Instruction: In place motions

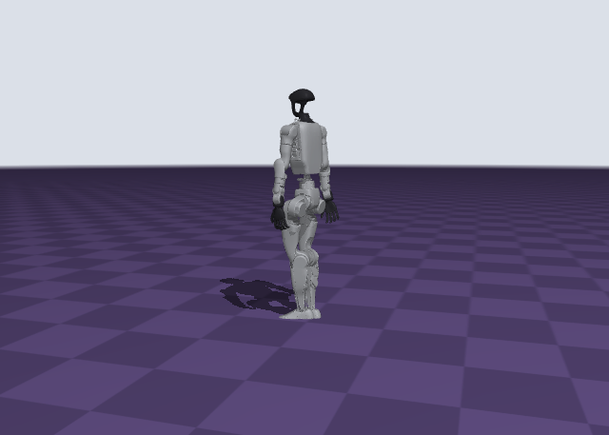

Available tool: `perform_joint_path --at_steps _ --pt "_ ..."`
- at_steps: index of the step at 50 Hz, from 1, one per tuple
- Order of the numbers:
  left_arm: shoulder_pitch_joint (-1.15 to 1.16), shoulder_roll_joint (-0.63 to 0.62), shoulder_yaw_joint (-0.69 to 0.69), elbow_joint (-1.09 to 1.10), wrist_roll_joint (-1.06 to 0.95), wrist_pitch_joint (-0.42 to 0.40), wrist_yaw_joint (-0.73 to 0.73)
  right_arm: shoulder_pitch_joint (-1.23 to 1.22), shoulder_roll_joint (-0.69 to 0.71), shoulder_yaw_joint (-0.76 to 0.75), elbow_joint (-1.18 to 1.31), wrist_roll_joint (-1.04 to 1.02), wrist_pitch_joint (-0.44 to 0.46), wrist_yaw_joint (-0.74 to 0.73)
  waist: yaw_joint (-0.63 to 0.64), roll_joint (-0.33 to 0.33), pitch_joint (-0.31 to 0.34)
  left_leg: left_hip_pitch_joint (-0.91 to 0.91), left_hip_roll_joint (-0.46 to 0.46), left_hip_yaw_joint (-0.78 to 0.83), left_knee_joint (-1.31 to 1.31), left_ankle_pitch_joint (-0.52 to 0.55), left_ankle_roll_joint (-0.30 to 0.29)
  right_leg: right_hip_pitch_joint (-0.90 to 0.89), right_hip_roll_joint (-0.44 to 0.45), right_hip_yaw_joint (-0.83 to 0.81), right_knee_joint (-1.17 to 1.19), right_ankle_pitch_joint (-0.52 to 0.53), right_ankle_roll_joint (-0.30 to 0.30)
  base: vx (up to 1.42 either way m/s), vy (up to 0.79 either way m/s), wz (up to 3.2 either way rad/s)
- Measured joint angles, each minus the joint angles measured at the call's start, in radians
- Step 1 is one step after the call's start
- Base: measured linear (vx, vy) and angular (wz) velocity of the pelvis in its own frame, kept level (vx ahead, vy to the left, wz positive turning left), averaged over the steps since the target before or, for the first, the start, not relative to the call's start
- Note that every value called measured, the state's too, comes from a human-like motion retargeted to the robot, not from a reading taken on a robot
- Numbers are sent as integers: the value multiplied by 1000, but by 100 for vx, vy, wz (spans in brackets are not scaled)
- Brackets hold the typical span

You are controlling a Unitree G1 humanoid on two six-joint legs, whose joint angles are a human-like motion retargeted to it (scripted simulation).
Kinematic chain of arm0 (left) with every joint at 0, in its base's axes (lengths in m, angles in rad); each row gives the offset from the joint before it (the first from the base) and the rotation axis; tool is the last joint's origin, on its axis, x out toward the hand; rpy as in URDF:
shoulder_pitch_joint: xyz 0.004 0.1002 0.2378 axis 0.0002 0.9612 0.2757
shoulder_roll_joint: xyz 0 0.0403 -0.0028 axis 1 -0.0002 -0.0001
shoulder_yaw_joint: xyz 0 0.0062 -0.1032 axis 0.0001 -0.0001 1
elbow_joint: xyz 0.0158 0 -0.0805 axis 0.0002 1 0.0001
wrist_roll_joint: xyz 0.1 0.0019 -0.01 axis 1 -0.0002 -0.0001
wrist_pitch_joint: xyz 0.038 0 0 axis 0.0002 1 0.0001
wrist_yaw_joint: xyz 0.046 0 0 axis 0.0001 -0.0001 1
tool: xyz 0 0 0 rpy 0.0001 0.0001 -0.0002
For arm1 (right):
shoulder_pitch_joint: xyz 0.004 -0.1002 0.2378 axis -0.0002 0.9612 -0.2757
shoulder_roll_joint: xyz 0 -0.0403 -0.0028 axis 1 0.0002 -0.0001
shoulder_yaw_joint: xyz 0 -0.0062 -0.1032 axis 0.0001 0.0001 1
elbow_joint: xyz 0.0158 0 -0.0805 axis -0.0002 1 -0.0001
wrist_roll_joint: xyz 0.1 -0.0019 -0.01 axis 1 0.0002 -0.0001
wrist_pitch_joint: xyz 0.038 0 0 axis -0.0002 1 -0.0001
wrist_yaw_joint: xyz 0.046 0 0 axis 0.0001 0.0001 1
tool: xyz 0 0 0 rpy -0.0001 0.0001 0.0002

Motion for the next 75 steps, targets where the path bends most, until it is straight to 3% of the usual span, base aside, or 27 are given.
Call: perform_joint_path --at_steps 7,10,18,22,27,30,34,38,40,42,46,48,50,53,58,63,65,66,68,69,70,72,75 --pt "25 -63 40 -10 -113 -51 -36 -11 -1 23 -30 -54 4 -26 -114 27 -4 1 -3 -123 43 -14 -11 38 -9 -77 -47 1 10 7 -2 79" --pt "31 -77 35 4 -72 -46 -9 -15 -1 15 -37 -35 1 -19 -46 20 -7 14 1 -89 53 -20 -26 46 -11 -27 -45 0 17 4 2 -61" --pt "79 -94 10 7 -65 -48 -18 -26 7 0 -61 -12 -9 -14 -8 19 -14 -8 -10 -263 101 -18 -45 42 -6 26 -27 1 21 4 3 -36" --pt "62 -99 -30 -6 -93 -38 -39 -28 3 -10 -74 -53 -20 -20 -51 32 -11 -24 8 -222 99 -40 -11 17 -5 21 0 -1 32 -7 0 12" --pt "7 -100 -131 -37 -83 -22 -84 -8 -2 -42 -95 -114 -34 -38 -185 63 -4 -68 58 -158 141 -65 -11 -35 -9 -18 30 -6 23 -19 -4 11" --pt "-23 -94 -226 -64 -52 -20 -97 1 -10 -73 -85 -111 -31 -56 -193 72 18 -66 90 -74 161 -93 -12 -53 -13 -8 40 -28 1 -29 1 -165" --pt "-31 -87 -270 -78 -53 -27 -93 -19 -28 -81 -68 -103 24 -38 -201 98 25 -53 160 122 165 -135 -34 -63 -66 -169 29 -90 -8 -36 1 -323" --pt "-30 -54 -237 -70 -62 -33 -96 -85 -40 -40 -69 -69 34 -21 -247 126 60 -8 236 377 156 -175 -78 -44 -121 -413 19 -152 20 -46 5 -419" --pt "-24 -35 -212 -52 -47 -30 -87 -116 -37 -21 -70 -44 36 -17 -357 149 82 8 261 457 142 -180 -99 -27 -121 -644 -10 -174 3 -40 11 -266" --pt "-9 -17 -161 -28 -21 -22 -68 -151 -34 21 -61 -25 48 -19 -412 158 90 38 276 588 122 -183 -126 1 -127 -813 -28 -196 24 -36 4 -379" --pt "39 1 -80 26 22 -13 -13 -194 -25 73 -25 3 50 -38 -277 119 61 144 236 901 62 -177 -202 53 -138 -916 -17 -221 67 -19 -6 -519" --pt "61 6 -68 46 30 -13 9 -194 -26 67 -14 13 48 -37 -242 99 54 178 217 956 52 -165 -228 70 -142 -956 -23 -188 60 -13 -16 -311" --pt "84 13 -52 68 38 -12 24 -183 -25 46 -3 7 48 -32 -238 71 42 222 194 986 60 -152 -251 69 -163 -915 -39 -13 58 2 -12 -237" --pt "106 17 -36 83 46 -10 31 -146 -23 14 19 -1 47 -51 -271 82 15 246 202 1013 74 -145 -273 51 -147 -808 -29 -21 77 13 -21 -115" --pt "65 4 -22 73 36 -8 45 -110 -23 -52 103 60 78 -88 -364 116 8 256 254 991 105 -101 -266 43 -143 -784 -3 -53 86 4 -19 -4" --pt "54 -12 -11 -29 19 -22 7 -91 -20 -79 183 110 98 -60 -378 86 -20 289 277 943 164 2 -221 43 -159 -702 -9 -80 69 14 -27 -37" --pt "56 -15 2 -80 11 -33 -4 -92 -9 -79 183 91 100 -45 -373 31 -42 299 304 901 271 68 -167 42 -207 -664 -5 -92 76 13 -30 -76" --pt "59 -13 12 -101 5 -37 -11 -94 -4 -75 173 75 96 -39 -362 -2 -52 285 328 856 361 78 -113 37 -236 -634 2 -97 80 15 -30 -110" --pt "66 -10 27 -139 -8 -39 -28 -97 3 -66 144 39 86 -28 -332 -53 -67 203 390 706 573 50 1 15 -275 -568 14 -104 79 14 -27 -139" --pt "67 -11 30 -153 -15 -39 -36 -100 6 -58 123 24 80 -24 -310 -61 -69 124 393 567 645 15 0 0 -272 -537 13 -101 71 8 -20 -156" --pt "68 -13 31 -164 -23 -38 -44 -103 8 -50 101 11 74 -20 -287 -62 -68 33 381 404 697 -26 -29 -16 -261 -507 9 -95 62 0 -12 -185" --pt "51 -20 21 -171 -41 -38 -49 -126 1 -35 57 1 64 -20 -202 -67 -31 -104 201 91 670 -68 -47 -30 -232 -431 -13 -71 42 -9 -4 -214" --pt "27 -27 9 -161 -58 -38 -49 -185 -19 -4 4 -8 52 -21 -71 -78 32 -195 32 -153 519 -61 -21 -38 -201 -320 -38 -33 15 -7 3 -272"
